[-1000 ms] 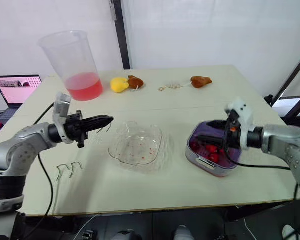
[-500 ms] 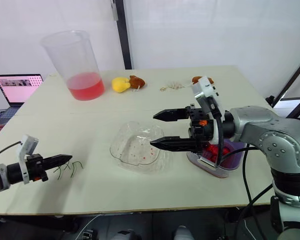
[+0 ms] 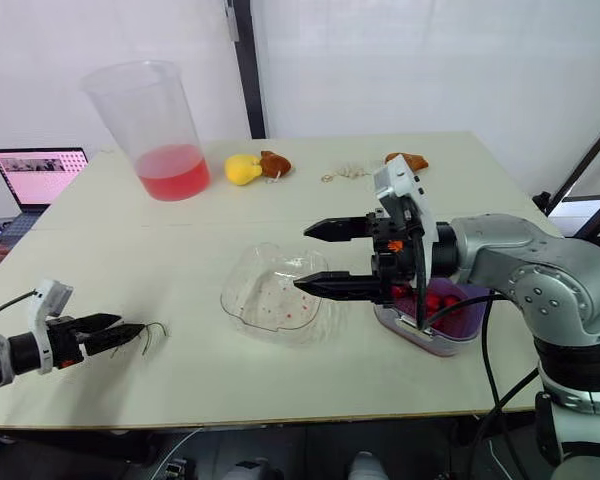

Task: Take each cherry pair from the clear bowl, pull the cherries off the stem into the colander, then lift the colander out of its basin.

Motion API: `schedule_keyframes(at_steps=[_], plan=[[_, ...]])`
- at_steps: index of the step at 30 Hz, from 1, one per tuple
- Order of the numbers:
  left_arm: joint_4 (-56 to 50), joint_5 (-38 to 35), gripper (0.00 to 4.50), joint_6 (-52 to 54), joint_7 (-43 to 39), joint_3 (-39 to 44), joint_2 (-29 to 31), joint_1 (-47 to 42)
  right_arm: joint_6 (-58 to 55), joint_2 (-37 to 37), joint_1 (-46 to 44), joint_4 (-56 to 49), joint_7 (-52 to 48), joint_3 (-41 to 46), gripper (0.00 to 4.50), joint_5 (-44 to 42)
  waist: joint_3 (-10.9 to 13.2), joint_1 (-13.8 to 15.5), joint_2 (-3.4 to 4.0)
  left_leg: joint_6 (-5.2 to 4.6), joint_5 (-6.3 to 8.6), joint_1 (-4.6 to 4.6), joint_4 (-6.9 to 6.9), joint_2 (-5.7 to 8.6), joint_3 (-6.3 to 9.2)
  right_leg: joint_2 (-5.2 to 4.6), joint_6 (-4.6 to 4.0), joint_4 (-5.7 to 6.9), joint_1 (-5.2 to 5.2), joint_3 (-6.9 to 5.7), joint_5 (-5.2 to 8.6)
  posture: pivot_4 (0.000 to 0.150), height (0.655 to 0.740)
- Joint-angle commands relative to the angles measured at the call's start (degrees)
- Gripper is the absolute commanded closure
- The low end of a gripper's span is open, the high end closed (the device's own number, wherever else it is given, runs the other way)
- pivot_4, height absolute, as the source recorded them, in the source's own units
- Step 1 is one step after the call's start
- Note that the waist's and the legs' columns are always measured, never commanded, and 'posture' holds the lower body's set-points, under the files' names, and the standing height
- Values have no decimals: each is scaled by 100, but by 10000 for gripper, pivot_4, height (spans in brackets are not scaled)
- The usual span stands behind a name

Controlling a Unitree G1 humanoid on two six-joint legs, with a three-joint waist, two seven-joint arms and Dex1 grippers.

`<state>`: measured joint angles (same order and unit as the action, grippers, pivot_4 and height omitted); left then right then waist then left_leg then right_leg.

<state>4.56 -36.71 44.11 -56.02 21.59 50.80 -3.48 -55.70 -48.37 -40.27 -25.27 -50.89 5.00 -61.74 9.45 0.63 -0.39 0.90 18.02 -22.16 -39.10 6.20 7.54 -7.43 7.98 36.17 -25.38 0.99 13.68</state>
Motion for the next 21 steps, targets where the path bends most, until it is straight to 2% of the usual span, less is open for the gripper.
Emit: schedule_keyframes(at_steps=[1,5,10,12,17,21], plan=[[115,146,453,-336,-216,49,250,-263,-37,37,-26,-303,134,155,0,-237,0,-1,0,0,0,0,0,0,0,0,0,0,0,-1,0,1500,7400],[153,414,453,-1050,-645,-45,541,-702,-106,-14,24,-397,253,202,0,-340,0,-4,0,1,-1,-1,0,-2,0,1,0,-1,0,-2,0,1500,7400],[76,318,453,-1451,-1145,-389,591,-2119,-249,-278,250,-586,408,322,0,-358,0,15,-2,0,0,-4,-3,4,4,-7,0,-2,3,-11,-1,1500,7400],[-140,128,453,-1353,-1407,-704,445,-2727,-327,-413,367,-683,589,412,0,-346,0,14,-4,0,0,-6,-4,7,5,-10,0,-1,3,-15,-1,1500,7400],[-900,-219,453,-1075,-2026,-1591,-50,-3362,-631,-714,878,-1104,1383,994,0,-688,0,-41,0,-5,3,-6,1,8,-3,-13,1,-2,-3,-15,-1,1500,7400],[-753,-116,453,-1223,-2247,-2043,-560,-3894,-867,-1055,1649,-1481,2103,1929,0,-1198,2,0,-4,-4,2,-9,-3,6,-2,-11,1,-1,-3,-16,-1,1500,7400]])
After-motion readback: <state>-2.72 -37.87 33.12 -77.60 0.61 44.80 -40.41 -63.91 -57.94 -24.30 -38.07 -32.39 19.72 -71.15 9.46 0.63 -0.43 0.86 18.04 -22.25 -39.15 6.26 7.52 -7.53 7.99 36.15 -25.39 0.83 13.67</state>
